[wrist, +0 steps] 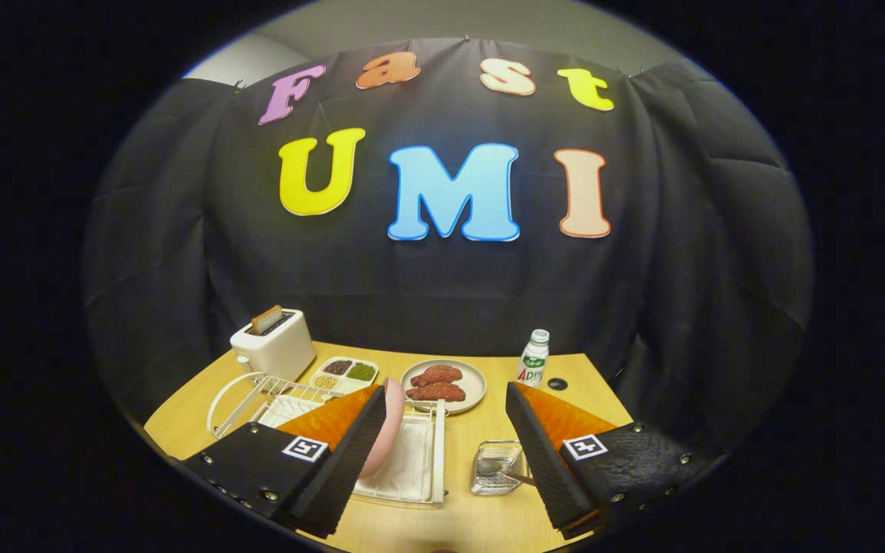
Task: Take the plate from the dish rack, then take the spoon from the basket and place it into the plate.
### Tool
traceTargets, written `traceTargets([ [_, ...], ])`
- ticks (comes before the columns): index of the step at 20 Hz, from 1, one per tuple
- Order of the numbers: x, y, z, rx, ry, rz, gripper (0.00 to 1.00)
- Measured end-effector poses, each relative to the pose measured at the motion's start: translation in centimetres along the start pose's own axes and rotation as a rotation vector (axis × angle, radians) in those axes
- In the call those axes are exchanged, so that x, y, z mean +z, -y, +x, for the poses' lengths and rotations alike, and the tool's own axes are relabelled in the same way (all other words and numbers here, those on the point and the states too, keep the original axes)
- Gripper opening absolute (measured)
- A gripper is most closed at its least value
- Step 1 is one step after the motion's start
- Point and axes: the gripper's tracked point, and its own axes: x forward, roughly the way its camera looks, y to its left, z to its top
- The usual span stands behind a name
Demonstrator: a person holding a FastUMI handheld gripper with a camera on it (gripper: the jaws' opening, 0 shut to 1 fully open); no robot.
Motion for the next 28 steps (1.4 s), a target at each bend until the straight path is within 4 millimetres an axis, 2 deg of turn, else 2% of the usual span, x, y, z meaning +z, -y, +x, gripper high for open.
traceTargets([
  [2,-1.3,-2.6,1.2,0.081,-0.130,0.040,0.96],
  [5,-2.0,-3.8,3.2,0.097,-0.256,0.044,0.96],
  [11,-3.1,-3.7,6.8,-0.002,-0.455,0.009,0.96],
  [13,-3.6,-3.8,8.2,-0.022,-0.510,0.010,0.85],
  [16,-4.6,-4.1,10.1,-0.057,-0.579,-0.002,0.83],
  [18,-5.4,-4.0,10.6,-0.097,-0.619,-0.018,0.80],
  [19,-6.1,-3.9,10.9,-0.115,-0.646,-0.028,0.75],
  [22,-7.4,-3.5,11.8,-0.181,-0.700,-0.053,0.39],
  [25,-8.0,-4.0,12.1,-0.219,-0.728,-0.085,0.38],
  [26,-7.5,-2.9,11.9,-0.282,-0.744,-0.121,0.29],
  [28,-8.4,-2.8,12.0,-0.318,-0.762,-0.153,0.13],
])
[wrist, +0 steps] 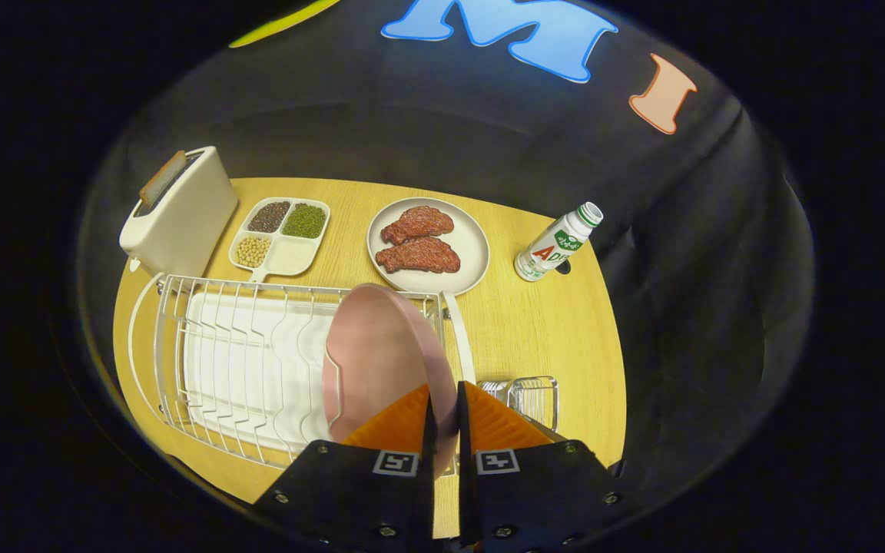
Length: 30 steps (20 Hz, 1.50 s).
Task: Take the plate from the dish rack, then take the spoon from the basket and place it into the plate.
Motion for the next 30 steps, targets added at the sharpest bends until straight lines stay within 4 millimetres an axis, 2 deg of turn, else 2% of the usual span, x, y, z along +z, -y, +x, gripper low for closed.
traceTargets([
  [1,0.2,0.0,0.2,-0.010,-0.005,0.008,0.13],
  [3,0.1,-0.1,0.2,-0.025,-0.022,0.064,0.06],
  [5,0.0,-0.1,-0.3,-0.033,-0.022,0.061,0.06],
  [6,0.2,-0.3,-0.4,-0.038,-0.015,0.047,0.03],
  [11,0.3,-0.8,-1.7,-0.108,-0.022,-0.001,0.02],
  [17,2.8,-1.1,-3.9,-0.248,0.021,-0.112,0.02],
  [21,3.8,-0.5,-5.1,-0.233,0.042,-0.090,0.02],
  [24,3.9,1.2,-6.3,-0.206,0.061,-0.054,0.02],
  [26,4.1,2.2,-7.9,-0.165,0.091,0.001,0.02],
  [30,3.0,6.2,-10.6,-0.135,0.135,0.045,0.02],
])
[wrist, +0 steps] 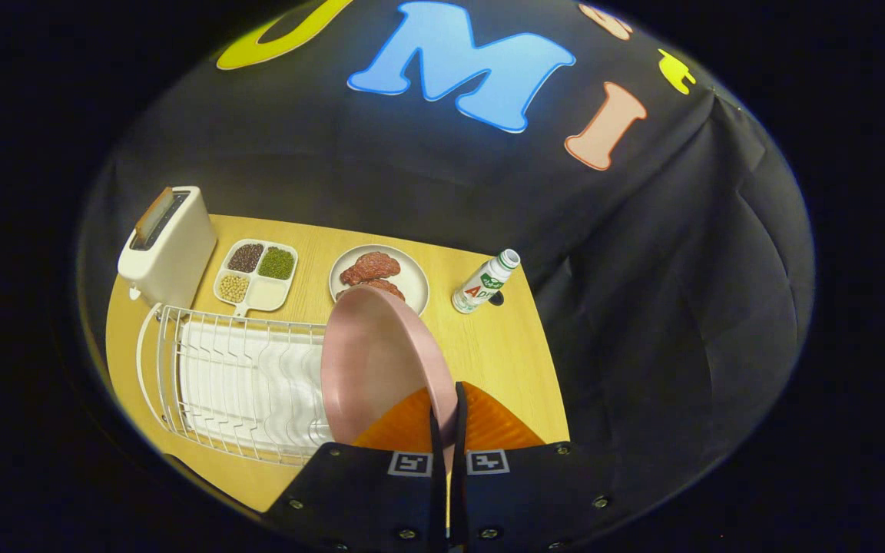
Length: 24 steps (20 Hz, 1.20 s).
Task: Take the plate from the dish rack, then take the spoon from the basket and place it into the plate.
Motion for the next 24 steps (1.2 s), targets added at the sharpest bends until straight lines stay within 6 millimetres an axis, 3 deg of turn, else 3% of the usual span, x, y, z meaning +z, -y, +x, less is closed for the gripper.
traceTargets([
  [3,-1.1,3.1,-1.6,0.035,0.015,0.043,0.02],
  [7,-4.1,7.7,-3.3,0.042,0.020,0.079,0.02],
  [14,-12.4,11.6,-3.8,0.097,-0.022,0.128,0.02],
  [20,-19.6,11.0,-1.8,0.173,-0.127,0.178,0.02],
  [24,-23.8,8.6,-0.1,0.266,-0.201,0.204,0.02],
])
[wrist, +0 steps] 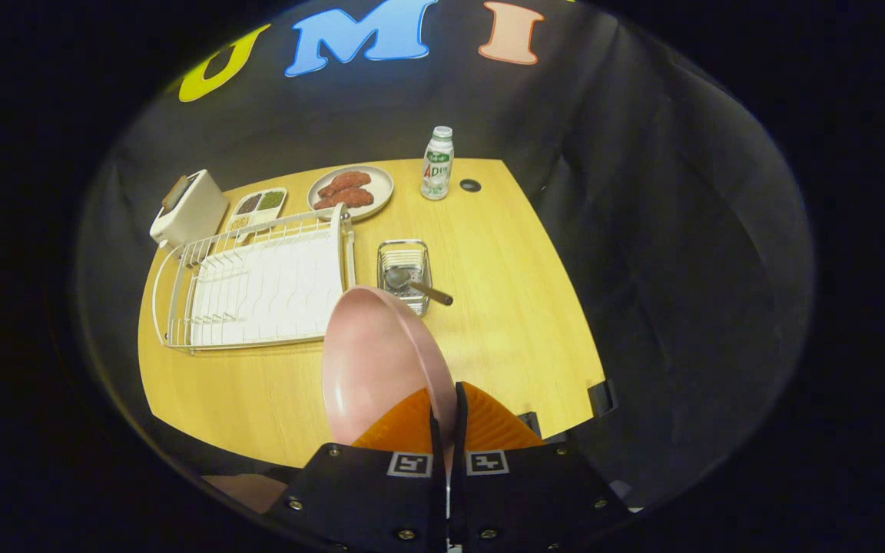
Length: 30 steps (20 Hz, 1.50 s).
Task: Take the plate from the dish rack, then take the spoon from the basket and place it into the plate.
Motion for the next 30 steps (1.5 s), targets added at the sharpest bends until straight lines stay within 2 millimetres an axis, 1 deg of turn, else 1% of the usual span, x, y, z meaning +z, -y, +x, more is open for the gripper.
traceTargets([
  [2,-1.8,-1.0,2.2,0.049,-0.031,0.011,0.02],
  [5,-3.4,-3.5,5.0,0.134,-0.050,0.002,0.02],
  [9,-5.3,-6.6,7.3,0.249,-0.093,0.016,0.02],
  [11,-5.9,-7.6,8.4,0.297,-0.113,0.029,0.02],
  [16,-7.1,-8.6,11.4,0.388,-0.131,0.013,0.02],
  [17,-7.2,-9.4,11.8,0.438,-0.130,0.016,0.02],
  [19,-7.6,-10.0,12.9,0.505,-0.138,0.008,0.02],
  [23,-8.7,-11.2,15.1,0.628,-0.196,0.072,0.02],
  [27,-8.9,-11.7,16.5,0.704,-0.174,0.079,0.03],
  [28,-9.0,-11.8,16.5,0.717,-0.171,0.082,0.06],
  [30,-9.0,-11.9,16.8,0.725,-0.157,0.083,0.08],
])
